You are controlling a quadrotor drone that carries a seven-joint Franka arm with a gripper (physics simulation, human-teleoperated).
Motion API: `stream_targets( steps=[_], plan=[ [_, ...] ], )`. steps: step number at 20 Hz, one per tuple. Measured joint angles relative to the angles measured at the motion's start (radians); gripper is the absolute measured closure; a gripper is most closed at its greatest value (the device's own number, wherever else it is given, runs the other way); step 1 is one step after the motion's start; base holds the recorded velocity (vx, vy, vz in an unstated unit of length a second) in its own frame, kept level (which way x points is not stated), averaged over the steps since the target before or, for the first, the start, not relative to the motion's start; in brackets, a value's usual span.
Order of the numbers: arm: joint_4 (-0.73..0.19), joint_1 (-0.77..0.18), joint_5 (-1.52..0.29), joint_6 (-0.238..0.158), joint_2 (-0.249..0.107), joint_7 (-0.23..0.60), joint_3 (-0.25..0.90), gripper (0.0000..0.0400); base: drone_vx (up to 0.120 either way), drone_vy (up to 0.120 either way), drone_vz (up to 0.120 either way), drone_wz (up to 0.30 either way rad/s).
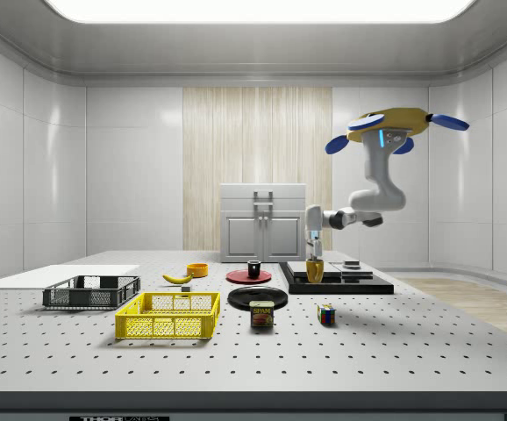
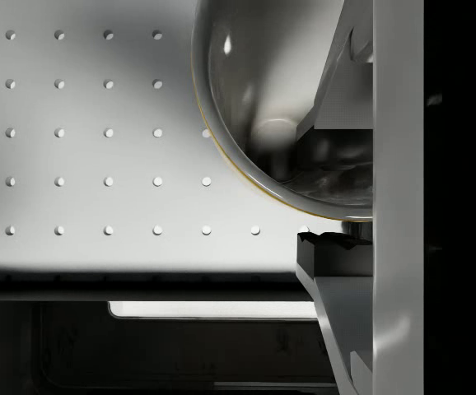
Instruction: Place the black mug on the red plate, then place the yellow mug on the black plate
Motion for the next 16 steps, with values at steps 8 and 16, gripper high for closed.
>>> stream_targets(
  steps=[8, 16],
  plan=[
    [0.000, -0.001, 0.001, 0.003, -0.003, 0.001, 0.001, 0.0290, 0.120, -0.120, 0.000, 0.000],
    [0.000, -0.002, 0.003, 0.006, -0.006, 0.002, 0.001, 0.0290, 0.120, -0.015, -0.030, 0.000]
  ],
)
